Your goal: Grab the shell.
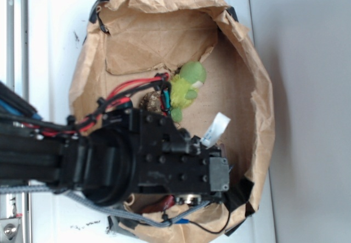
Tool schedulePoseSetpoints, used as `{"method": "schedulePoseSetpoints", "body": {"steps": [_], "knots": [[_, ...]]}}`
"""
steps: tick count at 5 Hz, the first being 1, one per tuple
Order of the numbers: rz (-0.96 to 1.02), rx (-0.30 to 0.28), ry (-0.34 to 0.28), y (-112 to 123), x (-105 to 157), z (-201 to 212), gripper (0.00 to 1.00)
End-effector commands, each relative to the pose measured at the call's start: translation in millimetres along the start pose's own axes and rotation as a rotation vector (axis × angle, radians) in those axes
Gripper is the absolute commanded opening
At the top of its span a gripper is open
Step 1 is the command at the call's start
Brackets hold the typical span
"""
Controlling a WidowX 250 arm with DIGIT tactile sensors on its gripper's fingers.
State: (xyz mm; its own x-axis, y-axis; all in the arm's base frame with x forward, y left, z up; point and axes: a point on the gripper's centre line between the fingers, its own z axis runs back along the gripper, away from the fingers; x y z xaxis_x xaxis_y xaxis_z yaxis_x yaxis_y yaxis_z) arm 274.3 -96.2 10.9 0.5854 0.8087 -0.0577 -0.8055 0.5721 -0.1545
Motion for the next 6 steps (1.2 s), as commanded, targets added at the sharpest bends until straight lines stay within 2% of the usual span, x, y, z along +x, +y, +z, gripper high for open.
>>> {"method": "schedulePoseSetpoints", "body": {"steps": [1,2,3,4,5,6], "knots": [[0.129,-0.077,0.025,17.9,9.0,-2.4,0.00],[0.237,-0.123,0.039,7.1,42.5,47.6,0.00],[0.253,-0.166,0.048,0.6,67.9,98.0,0.00],[0.266,-0.198,0.051,-0.3,68.7,148.3,0.00],[0.213,-0.181,0.046,5.7,63.9,157.6,0.00],[0.213,-0.181,0.046,5.7,63.9,157.6,1.00]]}}
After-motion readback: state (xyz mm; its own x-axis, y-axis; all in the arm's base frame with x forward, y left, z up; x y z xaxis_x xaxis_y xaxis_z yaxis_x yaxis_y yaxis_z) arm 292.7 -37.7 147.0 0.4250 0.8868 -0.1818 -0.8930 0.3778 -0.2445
